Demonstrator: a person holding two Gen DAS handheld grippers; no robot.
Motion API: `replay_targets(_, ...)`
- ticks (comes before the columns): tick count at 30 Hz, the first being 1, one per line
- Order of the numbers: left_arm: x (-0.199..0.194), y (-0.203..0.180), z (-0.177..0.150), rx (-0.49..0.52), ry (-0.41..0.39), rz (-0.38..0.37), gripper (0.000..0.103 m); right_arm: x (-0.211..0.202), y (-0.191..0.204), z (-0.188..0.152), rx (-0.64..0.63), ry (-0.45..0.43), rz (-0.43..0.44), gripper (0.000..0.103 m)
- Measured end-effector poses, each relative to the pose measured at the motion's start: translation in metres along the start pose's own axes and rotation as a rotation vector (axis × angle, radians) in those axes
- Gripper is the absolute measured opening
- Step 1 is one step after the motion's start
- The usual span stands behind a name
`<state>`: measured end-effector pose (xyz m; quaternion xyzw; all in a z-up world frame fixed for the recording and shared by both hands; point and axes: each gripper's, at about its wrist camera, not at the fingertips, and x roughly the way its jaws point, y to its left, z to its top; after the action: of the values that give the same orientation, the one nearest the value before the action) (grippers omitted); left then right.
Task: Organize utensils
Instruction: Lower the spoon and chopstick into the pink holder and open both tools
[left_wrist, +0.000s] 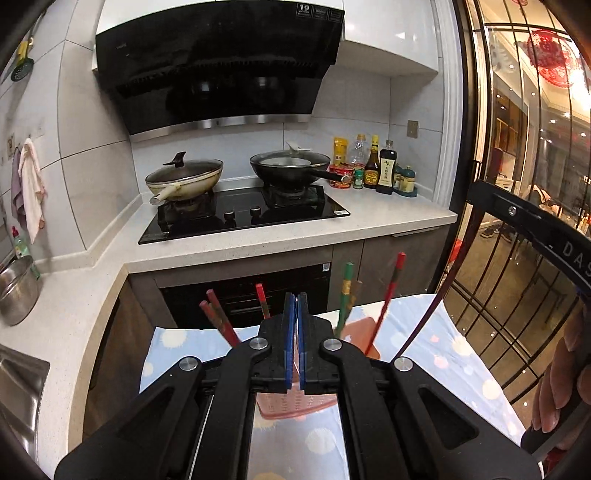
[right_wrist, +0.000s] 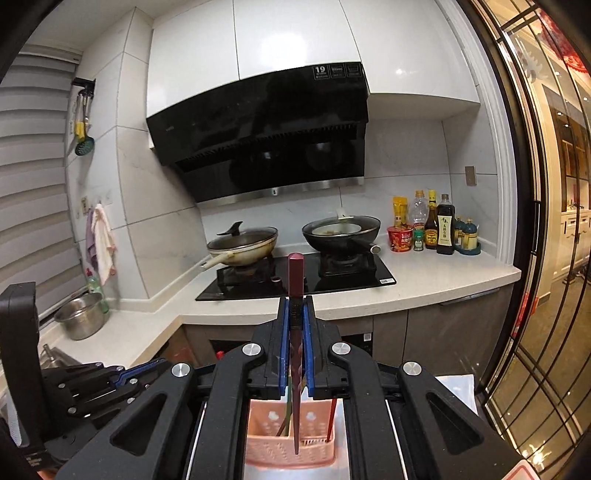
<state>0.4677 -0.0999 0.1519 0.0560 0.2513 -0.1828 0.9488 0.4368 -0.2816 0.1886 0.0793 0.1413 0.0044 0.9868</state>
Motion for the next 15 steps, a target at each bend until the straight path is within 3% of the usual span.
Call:
replay_targets(7, 0.052, 0.007, -0.014, -0.008, 0.072, 0.001, 0.001, 0.062, -0.002, -0.028, -0.032, 0.097, -0.034, 0.007)
replay_targets(15, 0.091, 0.010, -0.036, -0.019, 0.147, 0.003, 0.002, 0.103, -0.004, -0.071, -0.051, 0.201, -0.050, 0.007)
